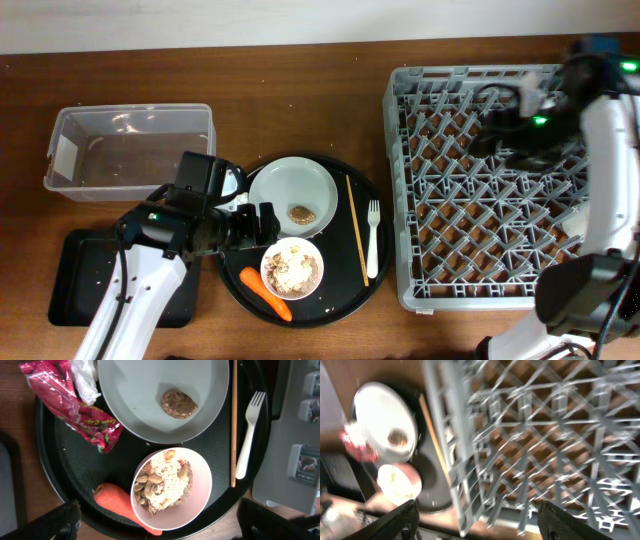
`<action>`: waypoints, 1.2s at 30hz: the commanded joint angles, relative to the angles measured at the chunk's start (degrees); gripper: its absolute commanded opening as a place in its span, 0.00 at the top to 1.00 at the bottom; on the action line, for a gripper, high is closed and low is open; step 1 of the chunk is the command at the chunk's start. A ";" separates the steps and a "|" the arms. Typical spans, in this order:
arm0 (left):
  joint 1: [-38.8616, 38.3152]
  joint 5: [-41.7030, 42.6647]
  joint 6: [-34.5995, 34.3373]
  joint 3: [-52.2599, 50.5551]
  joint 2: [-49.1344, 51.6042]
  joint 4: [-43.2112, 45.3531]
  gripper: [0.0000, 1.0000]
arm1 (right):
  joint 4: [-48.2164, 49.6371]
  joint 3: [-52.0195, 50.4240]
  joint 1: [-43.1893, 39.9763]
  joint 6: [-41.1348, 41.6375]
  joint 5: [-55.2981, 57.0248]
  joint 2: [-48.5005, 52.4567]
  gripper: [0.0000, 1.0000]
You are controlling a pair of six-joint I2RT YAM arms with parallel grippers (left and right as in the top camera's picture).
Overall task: Sort waste into correct bins and load items into the dishwasher rack
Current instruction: 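Raise the right gripper from the rack and move the left gripper to the plate, then grasp the brown food scrap on the white plate with the left gripper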
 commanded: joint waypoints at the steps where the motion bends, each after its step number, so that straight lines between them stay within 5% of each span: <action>1: 0.28 -2.36 0.70 0.11 -0.20 -0.11 0.01 | -0.85 0.22 8.92 -1.25 2.38 -1.09 0.21; 10: 0.28 -5.73 0.70 0.11 -0.17 5.95 0.01 | 0.11 -2.23 25.00 10.91 18.95 -1.07 0.21; 16: 0.28 -5.77 0.76 2.56 2.43 12.37 0.01 | -1.33 -2.23 20.70 10.80 20.00 -1.09 0.20; 30: -6.78 -6.97 3.37 15.02 30.29 12.28 0.01 | -2.93 -2.27 11.65 9.35 19.50 -1.07 0.19; 36: -6.88 -6.95 -3.15 15.02 34.73 13.97 0.01 | -2.58 -2.27 11.76 9.33 19.52 -1.07 0.19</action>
